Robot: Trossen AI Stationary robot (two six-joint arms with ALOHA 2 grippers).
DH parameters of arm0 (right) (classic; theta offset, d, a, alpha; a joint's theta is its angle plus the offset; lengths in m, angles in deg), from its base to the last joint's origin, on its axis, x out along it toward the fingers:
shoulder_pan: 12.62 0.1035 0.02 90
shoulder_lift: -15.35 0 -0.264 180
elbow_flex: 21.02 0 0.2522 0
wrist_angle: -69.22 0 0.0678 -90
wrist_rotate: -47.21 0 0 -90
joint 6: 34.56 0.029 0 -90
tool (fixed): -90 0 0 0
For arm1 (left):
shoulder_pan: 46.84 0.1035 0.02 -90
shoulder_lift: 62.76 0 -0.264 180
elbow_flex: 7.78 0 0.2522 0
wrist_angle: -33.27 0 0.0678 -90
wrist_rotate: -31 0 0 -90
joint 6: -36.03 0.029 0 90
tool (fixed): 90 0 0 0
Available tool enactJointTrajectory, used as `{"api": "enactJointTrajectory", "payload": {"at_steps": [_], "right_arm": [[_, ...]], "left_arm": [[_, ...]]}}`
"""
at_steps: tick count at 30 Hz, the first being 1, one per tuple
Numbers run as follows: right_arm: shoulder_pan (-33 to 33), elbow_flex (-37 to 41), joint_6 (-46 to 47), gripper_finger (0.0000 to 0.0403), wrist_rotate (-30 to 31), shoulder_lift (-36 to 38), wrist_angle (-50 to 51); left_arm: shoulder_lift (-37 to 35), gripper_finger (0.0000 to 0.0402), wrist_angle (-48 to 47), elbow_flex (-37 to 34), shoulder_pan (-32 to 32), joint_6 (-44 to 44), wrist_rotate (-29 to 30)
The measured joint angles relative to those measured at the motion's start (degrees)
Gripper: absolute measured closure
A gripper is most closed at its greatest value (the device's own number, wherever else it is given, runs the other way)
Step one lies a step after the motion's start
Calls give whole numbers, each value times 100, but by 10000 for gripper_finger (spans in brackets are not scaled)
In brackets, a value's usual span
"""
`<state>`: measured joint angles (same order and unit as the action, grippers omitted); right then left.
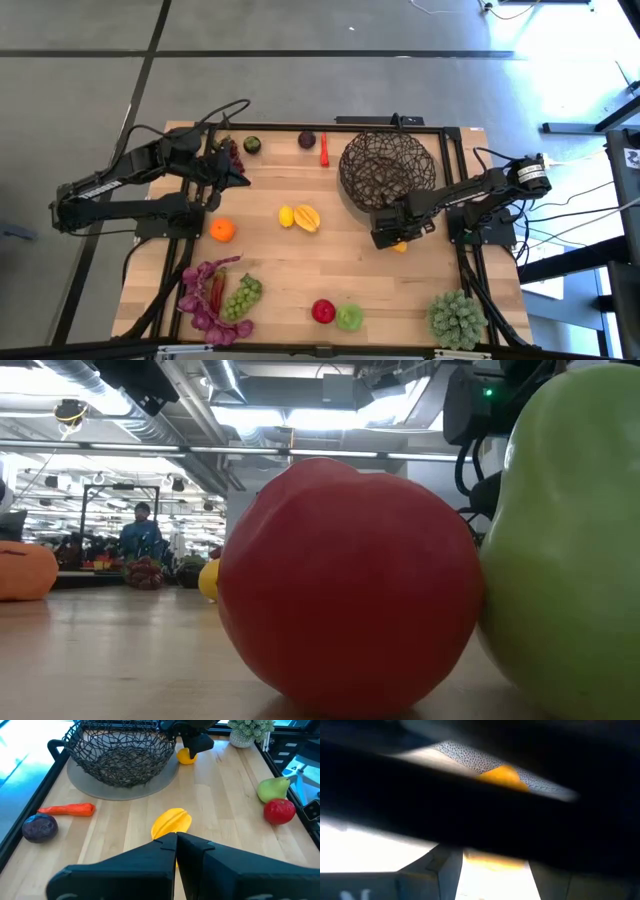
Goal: Build produce basket
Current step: Put the lemon into the black wire basket
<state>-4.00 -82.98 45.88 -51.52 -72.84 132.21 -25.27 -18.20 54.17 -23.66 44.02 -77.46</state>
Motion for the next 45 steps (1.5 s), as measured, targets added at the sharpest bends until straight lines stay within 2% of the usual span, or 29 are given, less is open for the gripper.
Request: {"api": "enactJointTrajectory", "payload": {"at_steps": [5,15,24,33,40,45], "right_arm": [[0,0,-4,255,2,4,9],[2,-142,-14,257,57,-8,121],[26,-1006,-297,258,31,2,900],[266,-2211,-455,258,52,11,1802],[419,-3243,-446,258,924,15,1933],[318,-3864,-513,258,2108,20,2335]], "left_arm": [[0,401,0,0,1,0,1],[0,401,0,0,2,0,0],[0,401,0,0,0,0,0],[0,401,0,0,0,2,0],[0,401,0,0,0,100,0],[0,401,2,0,0,188,-4]]}}
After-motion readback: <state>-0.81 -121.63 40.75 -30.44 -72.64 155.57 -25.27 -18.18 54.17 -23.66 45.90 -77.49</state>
